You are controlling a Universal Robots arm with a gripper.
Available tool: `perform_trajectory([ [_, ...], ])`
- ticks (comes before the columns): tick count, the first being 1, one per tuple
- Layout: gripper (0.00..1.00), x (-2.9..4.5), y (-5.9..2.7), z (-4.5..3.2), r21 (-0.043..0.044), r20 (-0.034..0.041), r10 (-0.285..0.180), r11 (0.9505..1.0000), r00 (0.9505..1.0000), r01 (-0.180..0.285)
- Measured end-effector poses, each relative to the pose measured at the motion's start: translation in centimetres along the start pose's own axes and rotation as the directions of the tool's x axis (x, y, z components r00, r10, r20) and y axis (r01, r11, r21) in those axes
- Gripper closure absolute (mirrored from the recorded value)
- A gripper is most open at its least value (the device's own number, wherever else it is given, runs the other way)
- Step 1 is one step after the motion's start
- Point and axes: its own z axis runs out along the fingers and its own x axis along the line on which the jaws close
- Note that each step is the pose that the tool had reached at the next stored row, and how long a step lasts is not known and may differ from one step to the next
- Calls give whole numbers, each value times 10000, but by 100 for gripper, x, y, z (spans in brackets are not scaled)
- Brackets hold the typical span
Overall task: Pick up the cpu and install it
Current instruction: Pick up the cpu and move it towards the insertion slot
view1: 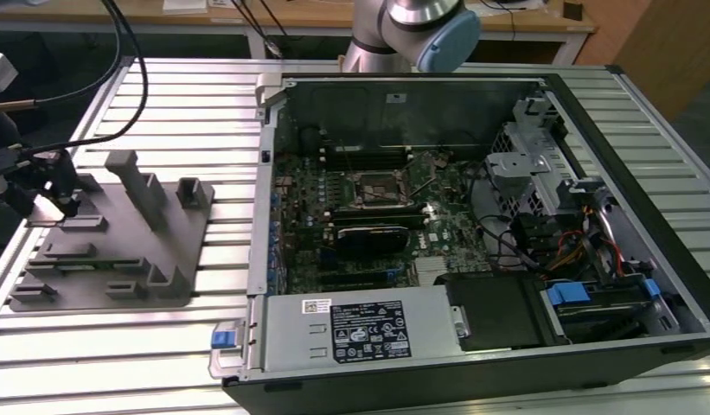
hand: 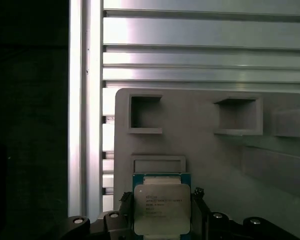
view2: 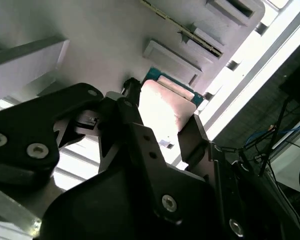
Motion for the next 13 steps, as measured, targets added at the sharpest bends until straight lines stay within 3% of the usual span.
perform_trajectory([
  [13,45,-17,8,-347,0,0,0,10000,10000,0],
])
